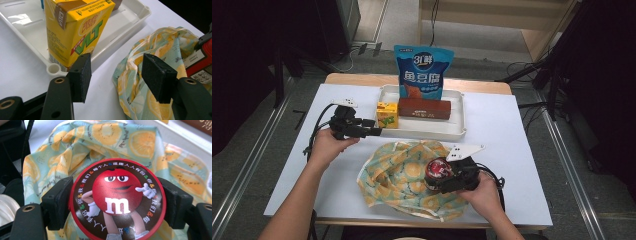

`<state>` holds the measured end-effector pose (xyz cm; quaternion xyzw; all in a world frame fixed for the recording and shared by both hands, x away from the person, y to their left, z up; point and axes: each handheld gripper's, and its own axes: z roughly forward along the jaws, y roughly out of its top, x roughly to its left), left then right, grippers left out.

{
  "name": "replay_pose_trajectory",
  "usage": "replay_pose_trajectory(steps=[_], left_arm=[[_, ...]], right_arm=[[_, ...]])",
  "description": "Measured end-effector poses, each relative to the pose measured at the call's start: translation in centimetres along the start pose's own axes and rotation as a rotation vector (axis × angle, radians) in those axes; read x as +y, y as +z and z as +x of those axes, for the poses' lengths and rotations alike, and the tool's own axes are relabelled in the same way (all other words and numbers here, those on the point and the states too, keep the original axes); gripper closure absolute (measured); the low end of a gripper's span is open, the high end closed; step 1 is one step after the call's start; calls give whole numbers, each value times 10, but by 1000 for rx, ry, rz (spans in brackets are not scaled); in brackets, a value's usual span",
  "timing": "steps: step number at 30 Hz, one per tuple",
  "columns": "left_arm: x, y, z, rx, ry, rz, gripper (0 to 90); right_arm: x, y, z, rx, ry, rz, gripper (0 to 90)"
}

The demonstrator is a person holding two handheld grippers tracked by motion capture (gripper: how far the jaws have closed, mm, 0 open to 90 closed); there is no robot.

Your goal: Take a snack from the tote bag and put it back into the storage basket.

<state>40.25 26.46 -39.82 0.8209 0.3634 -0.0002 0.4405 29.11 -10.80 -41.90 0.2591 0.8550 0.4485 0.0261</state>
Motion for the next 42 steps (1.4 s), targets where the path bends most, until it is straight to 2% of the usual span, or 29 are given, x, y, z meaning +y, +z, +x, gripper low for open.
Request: replay_pose_trajectory(steps=[16,26,42], left_arm=[[-2,-1,-2,-6,4,3,412],[-4,-2,-3,-5,4,4,413],[-7,-5,-4,-9,0,-6,411]], right_arm=[[14,-9,-6,-11,13,-31,224],[28,-12,-9,-10,-8,-43,224],[49,-16,-17,-20,-4,-55,224]])
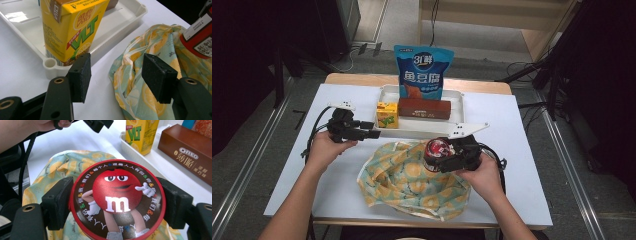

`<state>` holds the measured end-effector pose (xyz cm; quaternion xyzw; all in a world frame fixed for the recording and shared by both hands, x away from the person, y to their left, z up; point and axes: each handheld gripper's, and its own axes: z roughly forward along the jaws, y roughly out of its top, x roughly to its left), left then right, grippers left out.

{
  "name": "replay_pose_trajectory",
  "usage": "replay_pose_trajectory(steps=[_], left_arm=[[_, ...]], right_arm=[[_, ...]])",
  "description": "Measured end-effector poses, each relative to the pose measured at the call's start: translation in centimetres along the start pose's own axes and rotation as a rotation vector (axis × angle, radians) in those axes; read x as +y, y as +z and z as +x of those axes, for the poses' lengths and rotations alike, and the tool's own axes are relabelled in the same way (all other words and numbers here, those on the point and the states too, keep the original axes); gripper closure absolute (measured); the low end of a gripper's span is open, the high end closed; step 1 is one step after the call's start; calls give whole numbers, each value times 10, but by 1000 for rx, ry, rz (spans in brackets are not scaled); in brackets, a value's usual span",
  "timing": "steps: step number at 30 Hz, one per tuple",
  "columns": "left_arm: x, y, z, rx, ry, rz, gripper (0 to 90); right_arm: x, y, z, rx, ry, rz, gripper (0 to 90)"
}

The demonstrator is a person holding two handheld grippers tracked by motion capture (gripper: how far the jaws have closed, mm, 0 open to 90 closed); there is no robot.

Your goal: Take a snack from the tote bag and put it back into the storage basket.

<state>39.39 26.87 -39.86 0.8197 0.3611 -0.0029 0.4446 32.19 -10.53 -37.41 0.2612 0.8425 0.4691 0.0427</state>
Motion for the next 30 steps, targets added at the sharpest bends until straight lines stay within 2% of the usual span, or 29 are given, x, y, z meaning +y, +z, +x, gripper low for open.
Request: replay_pose_trajectory(steps=[3,12,30], left_arm=[[-1,-1,0,-1,1,-3,412],[-1,-3,-1,-1,1,-4,412],[-4,-8,-2,1,3,-14,412]], right_arm=[[3,-1,-4,9,10,-8,225],[14,-4,-10,-5,12,-13,225],[36,0,-18,-20,0,-22,225]])
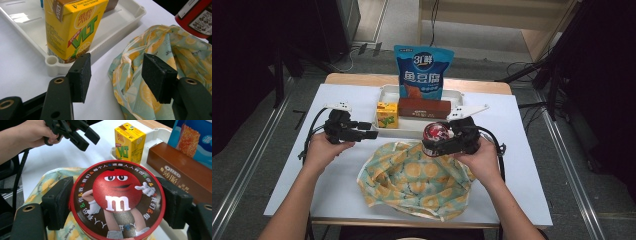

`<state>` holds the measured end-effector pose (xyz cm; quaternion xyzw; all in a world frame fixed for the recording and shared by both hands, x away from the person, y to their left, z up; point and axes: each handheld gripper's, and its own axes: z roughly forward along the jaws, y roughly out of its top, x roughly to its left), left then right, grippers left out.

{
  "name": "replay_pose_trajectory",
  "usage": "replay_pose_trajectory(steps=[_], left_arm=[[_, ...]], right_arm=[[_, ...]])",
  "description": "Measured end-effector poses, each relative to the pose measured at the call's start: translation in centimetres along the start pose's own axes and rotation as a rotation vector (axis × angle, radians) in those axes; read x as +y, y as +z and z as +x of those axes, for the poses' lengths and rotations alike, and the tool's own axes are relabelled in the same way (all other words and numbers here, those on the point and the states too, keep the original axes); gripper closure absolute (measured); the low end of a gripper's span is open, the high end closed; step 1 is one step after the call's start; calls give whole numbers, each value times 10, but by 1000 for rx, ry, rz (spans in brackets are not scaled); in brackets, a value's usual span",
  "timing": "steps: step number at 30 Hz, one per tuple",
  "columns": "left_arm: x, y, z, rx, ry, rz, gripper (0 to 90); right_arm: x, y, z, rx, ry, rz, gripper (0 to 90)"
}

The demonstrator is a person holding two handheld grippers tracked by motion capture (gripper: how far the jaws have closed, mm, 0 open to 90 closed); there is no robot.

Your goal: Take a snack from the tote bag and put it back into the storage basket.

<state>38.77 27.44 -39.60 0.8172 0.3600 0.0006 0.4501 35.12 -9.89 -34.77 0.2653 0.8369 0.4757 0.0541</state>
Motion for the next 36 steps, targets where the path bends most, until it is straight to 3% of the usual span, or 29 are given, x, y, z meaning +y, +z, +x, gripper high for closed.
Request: replay_pose_trajectory(steps=[15,36], left_arm=[[0,-1,-1,2,0,-12,412],[-3,-8,-2,4,4,-30,412]], right_arm=[[11,4,-15,-34,3,-9,225],[13,15,-48,-97,41,-14,226]])
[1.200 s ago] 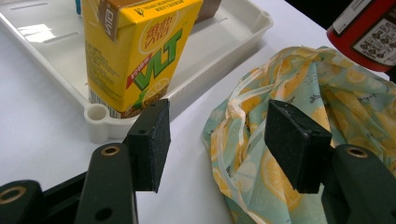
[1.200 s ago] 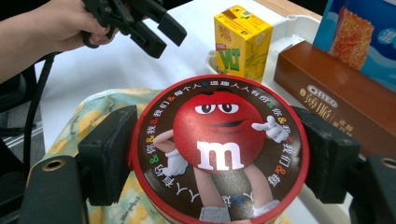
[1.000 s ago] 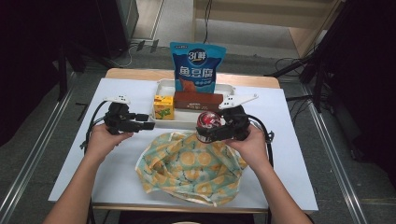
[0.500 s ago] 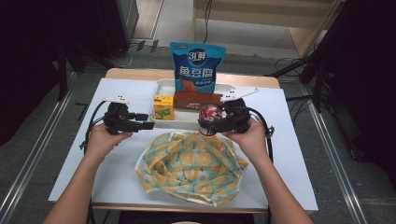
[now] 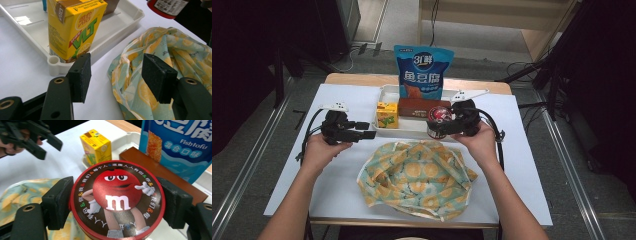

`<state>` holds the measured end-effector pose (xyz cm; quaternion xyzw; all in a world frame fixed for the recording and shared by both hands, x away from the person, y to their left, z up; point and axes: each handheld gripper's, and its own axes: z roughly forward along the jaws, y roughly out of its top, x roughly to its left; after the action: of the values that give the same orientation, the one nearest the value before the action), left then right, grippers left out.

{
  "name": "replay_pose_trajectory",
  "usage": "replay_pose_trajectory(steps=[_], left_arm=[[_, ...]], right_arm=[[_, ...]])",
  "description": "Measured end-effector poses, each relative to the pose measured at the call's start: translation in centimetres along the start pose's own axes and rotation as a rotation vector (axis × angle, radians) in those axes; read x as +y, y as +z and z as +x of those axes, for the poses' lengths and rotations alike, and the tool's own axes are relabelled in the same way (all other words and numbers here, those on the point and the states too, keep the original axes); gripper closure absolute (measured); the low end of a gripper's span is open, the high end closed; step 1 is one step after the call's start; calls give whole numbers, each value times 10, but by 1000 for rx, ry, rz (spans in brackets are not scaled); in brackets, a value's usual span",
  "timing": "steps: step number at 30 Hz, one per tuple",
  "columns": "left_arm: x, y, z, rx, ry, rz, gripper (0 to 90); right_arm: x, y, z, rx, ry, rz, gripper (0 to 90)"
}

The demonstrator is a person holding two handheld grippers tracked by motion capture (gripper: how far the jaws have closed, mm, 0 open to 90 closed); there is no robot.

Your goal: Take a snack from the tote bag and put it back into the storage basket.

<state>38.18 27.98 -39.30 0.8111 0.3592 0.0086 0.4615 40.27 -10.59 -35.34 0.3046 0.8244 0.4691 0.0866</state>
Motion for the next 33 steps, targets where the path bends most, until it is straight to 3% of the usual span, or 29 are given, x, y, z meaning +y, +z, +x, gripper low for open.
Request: replay_pose_trajectory(steps=[24,33], left_arm=[[-2,1,0,-6,2,12,411],[-3,2,0,-9,8,17,411]], right_arm=[[-8,12,-39,-72,66,-11,226],[-12,20,-47,-92,80,-1,226]])
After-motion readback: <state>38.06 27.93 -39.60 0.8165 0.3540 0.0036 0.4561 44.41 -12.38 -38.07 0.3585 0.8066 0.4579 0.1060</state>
